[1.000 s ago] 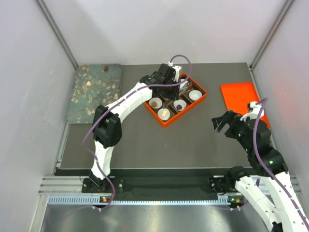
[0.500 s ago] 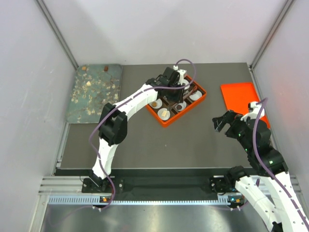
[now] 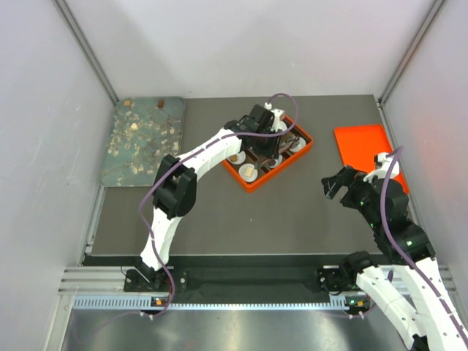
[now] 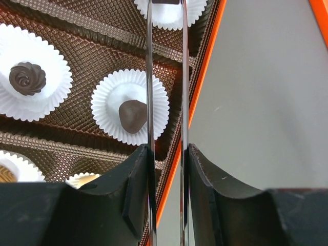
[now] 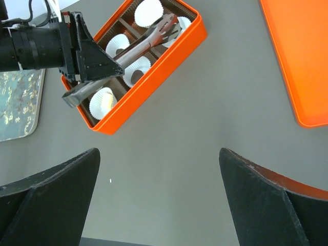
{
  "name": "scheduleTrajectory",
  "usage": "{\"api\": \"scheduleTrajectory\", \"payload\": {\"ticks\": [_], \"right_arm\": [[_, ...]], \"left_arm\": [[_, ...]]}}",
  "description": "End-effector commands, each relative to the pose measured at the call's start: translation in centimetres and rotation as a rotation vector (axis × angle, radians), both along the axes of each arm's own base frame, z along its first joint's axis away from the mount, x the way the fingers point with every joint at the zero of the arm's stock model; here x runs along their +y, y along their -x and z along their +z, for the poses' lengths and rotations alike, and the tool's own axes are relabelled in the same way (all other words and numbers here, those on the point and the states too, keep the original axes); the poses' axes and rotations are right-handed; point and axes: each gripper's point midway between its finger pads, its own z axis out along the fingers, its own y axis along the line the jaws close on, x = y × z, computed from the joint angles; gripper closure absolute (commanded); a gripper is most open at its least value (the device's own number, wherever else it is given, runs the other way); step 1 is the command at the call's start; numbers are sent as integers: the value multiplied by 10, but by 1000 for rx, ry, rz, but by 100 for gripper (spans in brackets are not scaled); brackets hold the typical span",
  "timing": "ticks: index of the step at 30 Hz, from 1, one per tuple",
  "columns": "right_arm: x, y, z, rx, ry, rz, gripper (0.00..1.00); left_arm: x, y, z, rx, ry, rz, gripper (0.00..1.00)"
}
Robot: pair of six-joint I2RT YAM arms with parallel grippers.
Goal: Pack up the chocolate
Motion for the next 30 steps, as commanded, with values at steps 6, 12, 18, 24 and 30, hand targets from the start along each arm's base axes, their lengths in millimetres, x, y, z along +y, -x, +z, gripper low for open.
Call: {"api": "scheduleTrajectory", "payload": {"ticks": [6,12,18,24,30], "right_arm": [[1,-3,21,-54,-4,3,0],[1,-2,18,-48,-4,5,0],[2,-2,19,-48,-12,7,0],[3,-1,21,-53,-19,14,0],[5,-1,21,-46,-33,19,0]], "left_arm": [[-18,-14,36,-91,89,-9,59],[-17,-15,42,-109,90,-4,56],[-15,-20,54,-143,89,13,54],[-11,-24,65,-177,82,27,54],[-1,-31,95,-256,82,72,54]]}}
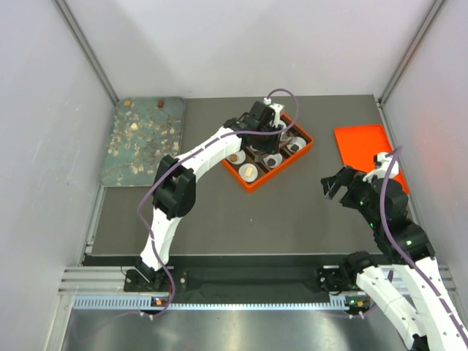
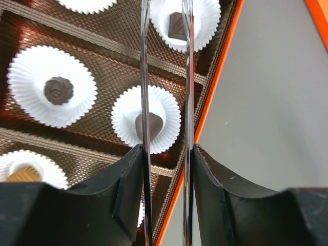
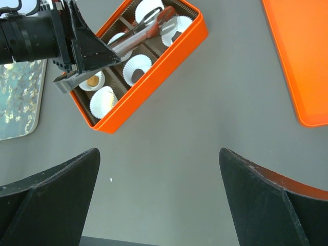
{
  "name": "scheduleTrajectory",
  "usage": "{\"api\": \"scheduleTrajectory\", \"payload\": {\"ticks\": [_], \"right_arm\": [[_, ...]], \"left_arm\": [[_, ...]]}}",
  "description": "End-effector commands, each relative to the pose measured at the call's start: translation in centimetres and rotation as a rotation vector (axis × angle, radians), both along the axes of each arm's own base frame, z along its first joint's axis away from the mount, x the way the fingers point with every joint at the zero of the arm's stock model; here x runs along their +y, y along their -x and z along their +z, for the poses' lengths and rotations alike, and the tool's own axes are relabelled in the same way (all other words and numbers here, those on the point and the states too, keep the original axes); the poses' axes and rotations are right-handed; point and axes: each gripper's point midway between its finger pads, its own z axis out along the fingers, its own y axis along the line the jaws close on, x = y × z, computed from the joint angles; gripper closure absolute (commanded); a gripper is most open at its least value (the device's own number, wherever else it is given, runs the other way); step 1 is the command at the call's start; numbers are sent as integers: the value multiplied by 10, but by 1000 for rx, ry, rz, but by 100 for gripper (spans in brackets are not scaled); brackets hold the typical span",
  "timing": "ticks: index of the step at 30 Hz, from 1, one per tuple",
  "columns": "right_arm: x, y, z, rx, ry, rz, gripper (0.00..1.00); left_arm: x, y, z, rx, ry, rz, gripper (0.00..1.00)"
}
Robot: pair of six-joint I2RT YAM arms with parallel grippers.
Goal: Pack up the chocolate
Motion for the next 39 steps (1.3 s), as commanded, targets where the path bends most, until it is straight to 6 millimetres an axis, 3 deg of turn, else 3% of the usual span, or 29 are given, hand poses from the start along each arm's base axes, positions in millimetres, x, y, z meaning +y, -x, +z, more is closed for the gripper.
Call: {"api": "scheduleTrajectory", "payload": {"ticks": [1,5,9,13,17,18,19,20,21,22,24,25,30,32,33,34,39], "right_arm": [[5,0,22,-51,-37,16,0],[7,0,20,-40,-52,20,0],[11,0,16,-27,-58,34,0],[11,2,16,-35,-68,36,0],[15,2,17,-53,-79,60,0],[16,2,18,-55,-81,63,0],[18,2,17,-53,-82,72,0],[19,2,16,-51,-84,77,0],[20,2,16,-46,-87,84,0],[22,2,15,-42,-89,91,0],[26,2,13,-44,-96,110,0],[27,2,11,-41,-100,118,0],[28,-1,11,-56,-92,121,0],[27,-3,11,-56,-79,122,0],[28,-5,10,-49,-76,124,0],[29,-6,11,-53,-72,127,0],[29,-10,12,-54,-62,128,0]], "left_arm": [[-2,-16,88,-198,99,32,55],[13,-15,119,-250,98,75,57],[44,-16,145,-305,38,161,57],[92,-22,158,-329,-37,282,57],[170,-39,163,-293,-51,455,57],[187,-40,152,-264,-64,486,57],[220,-50,150,-252,-69,557,57],[239,-50,156,-256,-56,602,57],[258,-51,143,-236,-72,640,57],[293,-54,146,-239,-71,714,57],[320,-58,134,-219,-50,763,56],[345,-62,132,-221,-43,804,56],[386,-88,115,-267,-82,798,55],[410,-100,94,-235,-104,840,55],[411,-108,93,-229,-72,822,55],[422,-115,76,-194,-65,829,56],[436,-145,65,-218,-50,782,55]]}}
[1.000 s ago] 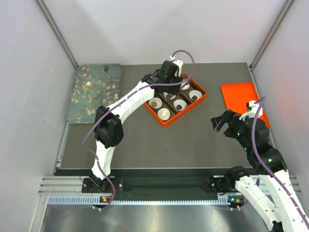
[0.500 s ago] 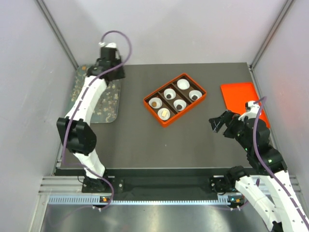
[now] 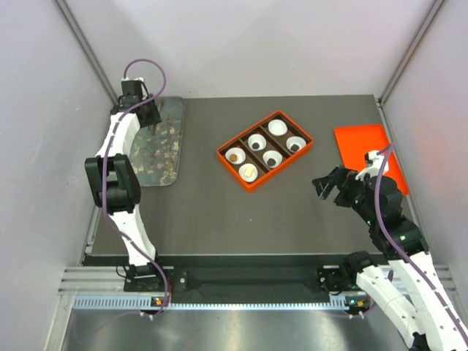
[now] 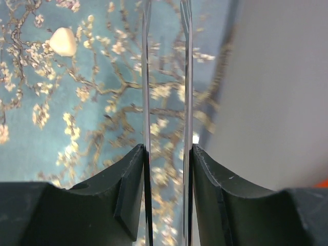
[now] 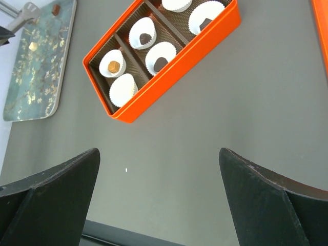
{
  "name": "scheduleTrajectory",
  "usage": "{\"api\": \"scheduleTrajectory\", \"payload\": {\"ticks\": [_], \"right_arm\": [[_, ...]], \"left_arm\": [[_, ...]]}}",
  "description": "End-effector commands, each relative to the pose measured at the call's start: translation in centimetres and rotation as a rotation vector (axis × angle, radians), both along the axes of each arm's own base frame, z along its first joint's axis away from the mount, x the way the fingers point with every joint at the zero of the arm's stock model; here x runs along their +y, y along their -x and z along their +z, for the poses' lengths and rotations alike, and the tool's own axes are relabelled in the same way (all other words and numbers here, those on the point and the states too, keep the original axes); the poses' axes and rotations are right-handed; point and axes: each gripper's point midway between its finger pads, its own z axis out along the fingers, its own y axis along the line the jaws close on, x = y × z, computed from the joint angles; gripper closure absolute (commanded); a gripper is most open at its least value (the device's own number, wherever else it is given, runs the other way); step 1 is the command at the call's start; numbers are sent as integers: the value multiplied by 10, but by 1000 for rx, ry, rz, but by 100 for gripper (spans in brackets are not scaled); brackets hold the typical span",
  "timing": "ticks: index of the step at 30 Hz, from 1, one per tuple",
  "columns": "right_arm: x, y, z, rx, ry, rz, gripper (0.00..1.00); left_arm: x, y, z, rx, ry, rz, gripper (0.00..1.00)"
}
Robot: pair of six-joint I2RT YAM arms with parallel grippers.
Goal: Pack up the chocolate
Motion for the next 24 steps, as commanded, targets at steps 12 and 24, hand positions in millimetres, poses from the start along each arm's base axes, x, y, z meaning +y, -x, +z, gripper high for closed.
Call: {"api": "scheduleTrajectory", "payload": {"ticks": [12,24], "right_arm": [[9,-21,1,-16,13,13,0],[13,-27,-5,12,21,23,0]], "left_arm": [[16,-68,-33,-85,-50,-122,51],[26,-88,-57,-58,-59,-77,51]]}}
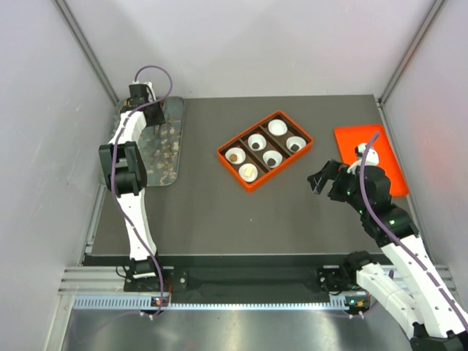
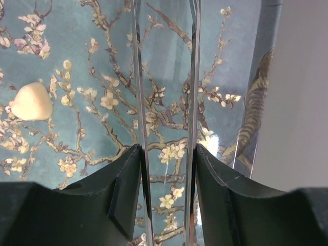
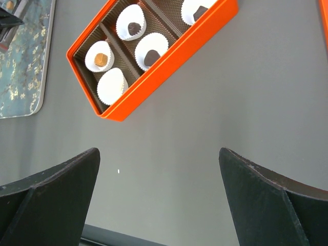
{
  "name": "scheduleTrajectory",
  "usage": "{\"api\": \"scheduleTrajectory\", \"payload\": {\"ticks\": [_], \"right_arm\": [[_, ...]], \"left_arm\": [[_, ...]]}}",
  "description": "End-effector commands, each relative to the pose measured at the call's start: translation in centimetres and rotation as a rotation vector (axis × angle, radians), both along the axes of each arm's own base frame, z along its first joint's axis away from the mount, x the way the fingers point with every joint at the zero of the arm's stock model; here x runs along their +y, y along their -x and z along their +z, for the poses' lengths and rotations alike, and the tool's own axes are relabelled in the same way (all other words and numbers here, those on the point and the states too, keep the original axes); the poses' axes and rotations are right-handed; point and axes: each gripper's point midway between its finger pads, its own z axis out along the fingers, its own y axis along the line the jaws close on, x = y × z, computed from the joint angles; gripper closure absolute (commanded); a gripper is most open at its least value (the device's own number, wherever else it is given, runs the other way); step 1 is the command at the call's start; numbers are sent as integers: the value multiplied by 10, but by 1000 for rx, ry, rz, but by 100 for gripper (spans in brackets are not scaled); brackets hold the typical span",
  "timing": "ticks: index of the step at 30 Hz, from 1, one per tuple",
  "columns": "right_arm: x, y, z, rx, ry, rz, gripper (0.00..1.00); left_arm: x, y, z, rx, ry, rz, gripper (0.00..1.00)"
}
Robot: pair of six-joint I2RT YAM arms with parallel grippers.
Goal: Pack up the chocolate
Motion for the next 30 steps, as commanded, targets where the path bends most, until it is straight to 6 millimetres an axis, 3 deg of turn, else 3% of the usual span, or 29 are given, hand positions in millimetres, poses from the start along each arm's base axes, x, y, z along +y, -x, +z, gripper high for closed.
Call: {"api": "scheduleTrajectory", "payload": {"ticks": [1,17,24,30], "right_arm": [[6,-7,10,-50,-12,16,0],[-4,-6,-1,-51,21,-18,0],[-3,-5,-5,-45,4,-23,0],[-4,4,-1,-53,-17,-24,0]], "left_arm": [[6,-20,28,-94,-22,11,51],[-6,-22,14,-89,13,-59,51],[-8,-19,26,-102,7,-75,58],[-21,-8,41,-113,62,-106,66]]}}
